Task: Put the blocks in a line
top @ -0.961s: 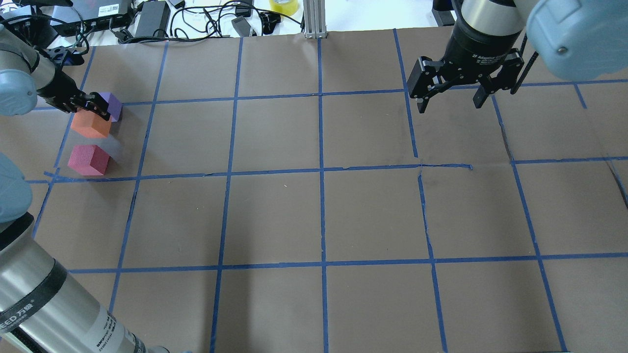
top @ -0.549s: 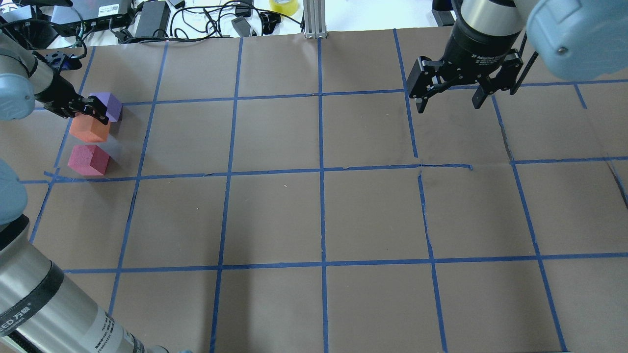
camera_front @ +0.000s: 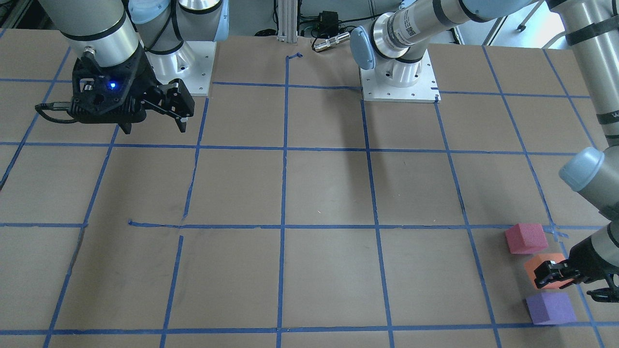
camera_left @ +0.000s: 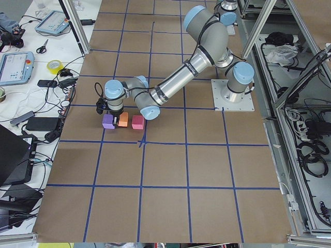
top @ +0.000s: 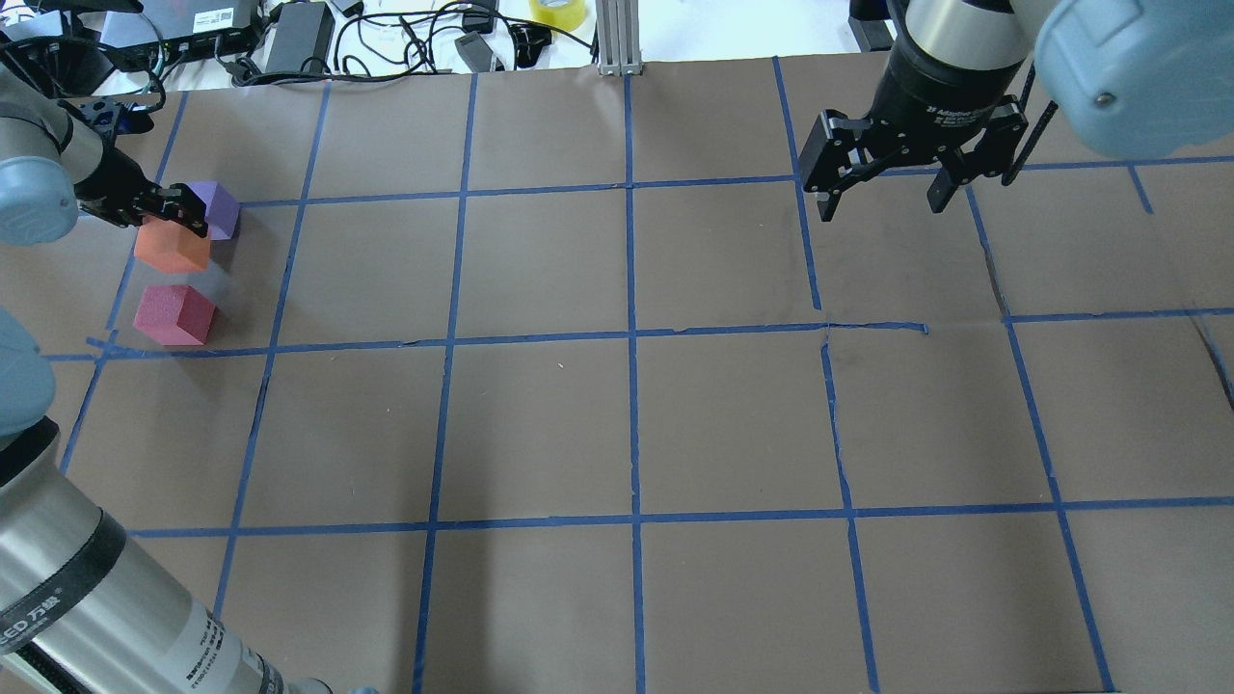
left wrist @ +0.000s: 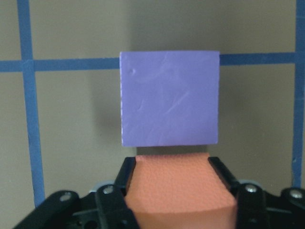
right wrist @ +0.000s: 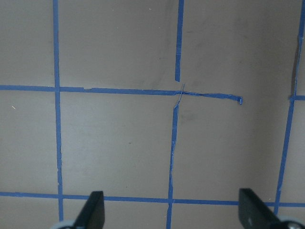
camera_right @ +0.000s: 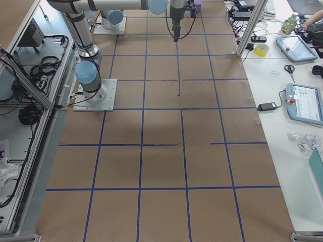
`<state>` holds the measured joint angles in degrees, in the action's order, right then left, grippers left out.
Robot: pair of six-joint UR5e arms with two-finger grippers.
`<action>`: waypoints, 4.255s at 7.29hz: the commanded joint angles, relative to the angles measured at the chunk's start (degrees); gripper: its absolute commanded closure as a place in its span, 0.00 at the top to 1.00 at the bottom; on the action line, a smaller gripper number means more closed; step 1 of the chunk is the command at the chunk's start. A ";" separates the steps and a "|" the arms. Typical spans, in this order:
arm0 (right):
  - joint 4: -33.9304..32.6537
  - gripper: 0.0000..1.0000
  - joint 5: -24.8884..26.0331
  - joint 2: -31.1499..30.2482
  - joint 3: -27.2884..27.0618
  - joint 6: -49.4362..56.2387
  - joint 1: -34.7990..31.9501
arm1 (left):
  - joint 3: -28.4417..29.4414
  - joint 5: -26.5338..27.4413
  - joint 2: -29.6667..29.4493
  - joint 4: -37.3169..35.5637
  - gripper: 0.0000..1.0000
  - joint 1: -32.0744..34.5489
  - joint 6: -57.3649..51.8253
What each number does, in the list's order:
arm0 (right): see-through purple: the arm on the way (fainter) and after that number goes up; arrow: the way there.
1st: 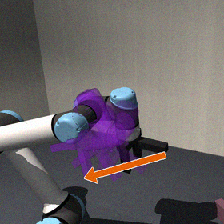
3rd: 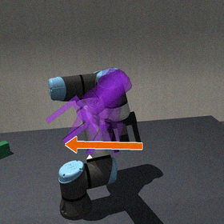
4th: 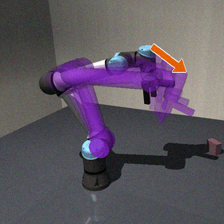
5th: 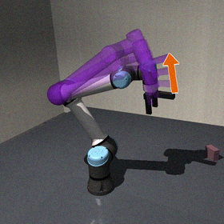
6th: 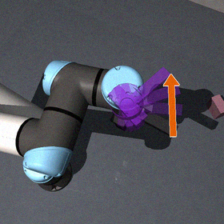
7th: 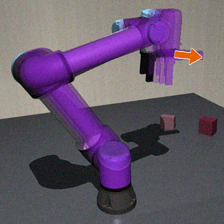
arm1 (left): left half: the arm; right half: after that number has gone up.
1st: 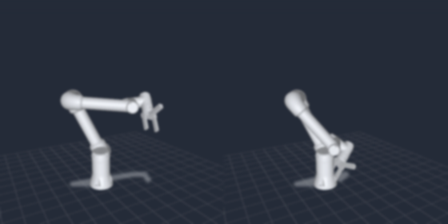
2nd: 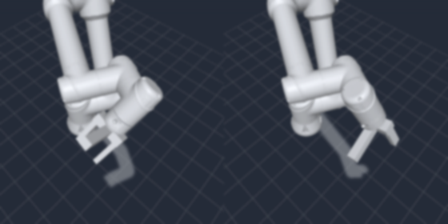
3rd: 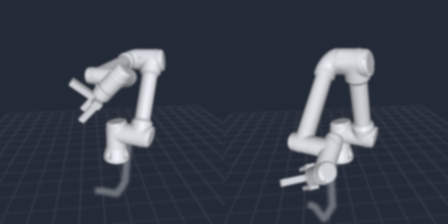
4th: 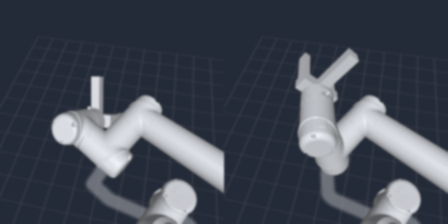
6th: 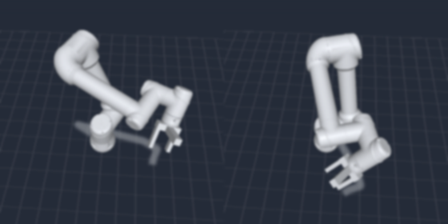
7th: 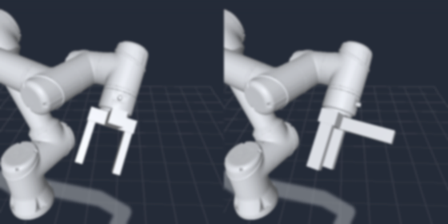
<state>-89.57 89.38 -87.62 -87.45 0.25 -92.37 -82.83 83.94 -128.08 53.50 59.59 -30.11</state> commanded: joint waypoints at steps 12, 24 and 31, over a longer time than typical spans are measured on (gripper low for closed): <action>0.09 1.00 0.53 0.00 0.00 0.10 0.00 | -0.58 0.53 -1.47 -0.76 0.44 0.17 -1.09; -0.08 1.00 0.44 0.00 0.09 -0.07 0.00 | 2.15 1.24 13.42 27.90 1.00 2.01 -3.73; -0.08 1.00 0.44 0.00 0.00 -0.34 0.00 | 2.15 1.93 37.71 45.17 1.00 28.82 26.50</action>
<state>-89.62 89.82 -87.63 -87.45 -0.08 -92.37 -80.17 85.60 -93.39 96.30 85.73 -6.45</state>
